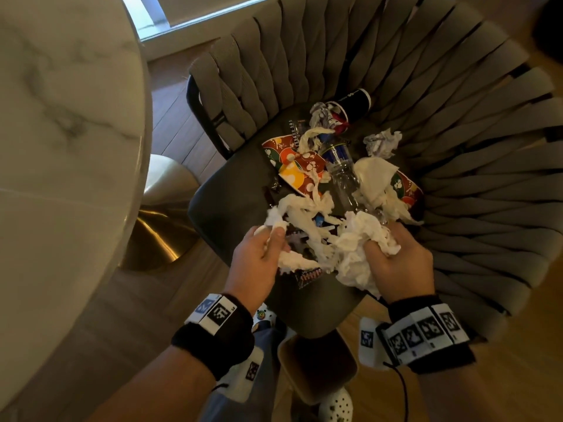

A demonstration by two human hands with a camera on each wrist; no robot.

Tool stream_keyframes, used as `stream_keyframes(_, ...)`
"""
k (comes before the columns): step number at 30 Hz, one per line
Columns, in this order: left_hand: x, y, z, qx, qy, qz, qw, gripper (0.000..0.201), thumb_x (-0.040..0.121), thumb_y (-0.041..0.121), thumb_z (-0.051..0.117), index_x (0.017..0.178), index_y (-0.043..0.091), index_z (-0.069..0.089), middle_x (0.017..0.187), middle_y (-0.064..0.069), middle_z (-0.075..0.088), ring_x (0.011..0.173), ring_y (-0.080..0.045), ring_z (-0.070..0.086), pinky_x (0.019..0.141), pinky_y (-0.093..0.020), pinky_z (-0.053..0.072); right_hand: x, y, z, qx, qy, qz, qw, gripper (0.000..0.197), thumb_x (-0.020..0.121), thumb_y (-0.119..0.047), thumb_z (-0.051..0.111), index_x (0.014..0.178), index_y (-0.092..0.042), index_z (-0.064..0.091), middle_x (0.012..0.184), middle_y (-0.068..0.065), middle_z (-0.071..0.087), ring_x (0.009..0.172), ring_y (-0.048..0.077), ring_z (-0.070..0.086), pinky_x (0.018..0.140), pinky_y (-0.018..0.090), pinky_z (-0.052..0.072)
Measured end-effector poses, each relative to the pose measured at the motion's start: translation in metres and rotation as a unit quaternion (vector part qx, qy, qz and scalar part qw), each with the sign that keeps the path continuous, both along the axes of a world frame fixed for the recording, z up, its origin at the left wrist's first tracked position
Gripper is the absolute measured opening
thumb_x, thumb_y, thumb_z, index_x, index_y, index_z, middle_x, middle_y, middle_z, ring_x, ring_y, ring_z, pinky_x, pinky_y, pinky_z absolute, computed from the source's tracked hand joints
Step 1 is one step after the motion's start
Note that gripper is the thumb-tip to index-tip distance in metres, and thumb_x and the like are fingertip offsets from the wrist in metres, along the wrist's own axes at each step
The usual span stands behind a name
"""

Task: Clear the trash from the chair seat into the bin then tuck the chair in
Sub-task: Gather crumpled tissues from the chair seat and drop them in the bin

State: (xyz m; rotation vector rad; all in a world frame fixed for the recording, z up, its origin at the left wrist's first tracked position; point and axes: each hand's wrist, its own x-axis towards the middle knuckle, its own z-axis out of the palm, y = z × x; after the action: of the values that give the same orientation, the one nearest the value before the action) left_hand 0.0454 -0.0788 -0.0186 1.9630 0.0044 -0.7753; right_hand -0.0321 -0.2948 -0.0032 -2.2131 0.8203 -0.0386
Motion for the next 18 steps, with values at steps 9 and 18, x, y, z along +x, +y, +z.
stream_keyframes(9, -0.097, 0.004, 0.039, -0.098, 0.111, 0.138, 0.979, 0.037, 0.099, 0.009, 0.050, 0.101, 0.031, 0.079, 0.093, 0.008, 0.075, 0.084, -0.018, 0.065, 0.086, -0.050, 0.053, -0.084, 0.017, 0.020, 0.058, -0.048, 0.027, 0.997, 0.040, 0.072, -0.043, 0.052, 0.104, -0.023, 0.066, 0.091, -0.005, 0.068, 0.085, 0.010, 0.061, 0.076, 0.025, 0.044)
stream_keyframes(18, -0.241, 0.004, 0.013, -0.078, 0.210, 0.157, 0.962, 0.026, 0.096, 0.014, 0.051, 0.090, 0.016, 0.076, 0.097, -0.010, 0.073, 0.096, -0.026, 0.069, 0.091, -0.048, 0.055, -0.223, 0.044, -0.005, 0.187, 0.055, 0.022, 0.981, 0.015, 0.086, -0.025, 0.062, 0.087, -0.040, 0.059, 0.090, -0.011, 0.067, 0.088, 0.009, 0.063, 0.077, 0.033, 0.052)
